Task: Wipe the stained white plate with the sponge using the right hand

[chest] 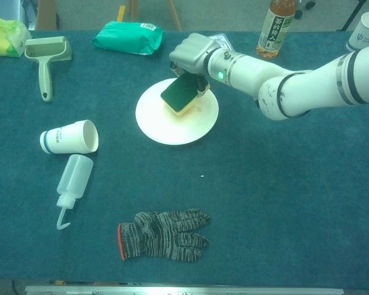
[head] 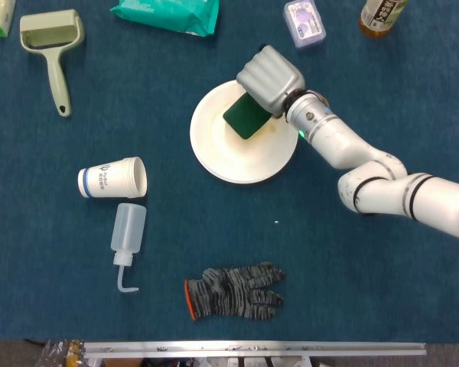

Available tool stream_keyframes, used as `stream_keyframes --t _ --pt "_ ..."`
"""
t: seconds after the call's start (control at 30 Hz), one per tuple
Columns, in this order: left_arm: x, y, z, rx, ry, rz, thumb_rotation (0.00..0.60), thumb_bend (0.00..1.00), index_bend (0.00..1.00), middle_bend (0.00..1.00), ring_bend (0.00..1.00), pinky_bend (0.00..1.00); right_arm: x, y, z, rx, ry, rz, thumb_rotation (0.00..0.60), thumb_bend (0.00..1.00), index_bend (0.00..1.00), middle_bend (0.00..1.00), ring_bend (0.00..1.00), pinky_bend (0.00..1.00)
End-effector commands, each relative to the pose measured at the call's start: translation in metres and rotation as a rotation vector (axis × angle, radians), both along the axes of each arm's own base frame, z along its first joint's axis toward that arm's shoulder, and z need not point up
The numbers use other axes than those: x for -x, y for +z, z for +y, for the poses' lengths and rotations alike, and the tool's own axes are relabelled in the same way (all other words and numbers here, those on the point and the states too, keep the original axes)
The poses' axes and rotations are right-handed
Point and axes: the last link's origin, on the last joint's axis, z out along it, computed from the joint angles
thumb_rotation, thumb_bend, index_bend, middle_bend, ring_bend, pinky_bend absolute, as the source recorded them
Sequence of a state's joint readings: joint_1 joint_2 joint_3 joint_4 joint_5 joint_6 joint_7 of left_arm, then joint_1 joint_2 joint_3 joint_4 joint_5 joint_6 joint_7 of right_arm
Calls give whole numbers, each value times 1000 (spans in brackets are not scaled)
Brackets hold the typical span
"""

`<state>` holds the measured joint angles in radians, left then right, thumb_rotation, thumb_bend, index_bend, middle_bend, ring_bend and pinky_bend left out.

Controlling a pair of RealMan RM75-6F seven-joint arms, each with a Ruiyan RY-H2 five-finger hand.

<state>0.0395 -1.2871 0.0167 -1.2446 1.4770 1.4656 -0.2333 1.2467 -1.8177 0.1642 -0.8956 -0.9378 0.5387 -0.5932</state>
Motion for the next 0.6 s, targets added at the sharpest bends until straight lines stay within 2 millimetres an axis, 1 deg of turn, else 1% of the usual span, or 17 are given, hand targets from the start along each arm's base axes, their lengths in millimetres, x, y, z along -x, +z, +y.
stream_keyframes --t 0.03,0.2,0.4,0.53,0.6 --pt "2 0 -1 -1 6 -3 600 464 229 39 76 161 3 -6 0 -10 -6 12 600 21 521 604 456 344" --pt "2 0 -1 -2 4 -3 600 464 229 39 76 161 12 -3 -5 6 -11 33 600 20 521 604 456 344" --pt "0 -2 1 3 -4 -3 600 464 230 39 76 161 23 14 -13 54 -13 47 600 20 521 604 457 344" --pt "-2 -3 3 7 -9 -4 600 464 229 39 76 161 24 25 -16 83 -22 35 600 20 521 604 457 344" --pt "-3 -4 3 9 -10 -4 600 464 229 39 76 161 22 28 -16 87 -24 25 600 21 521 604 456 344"
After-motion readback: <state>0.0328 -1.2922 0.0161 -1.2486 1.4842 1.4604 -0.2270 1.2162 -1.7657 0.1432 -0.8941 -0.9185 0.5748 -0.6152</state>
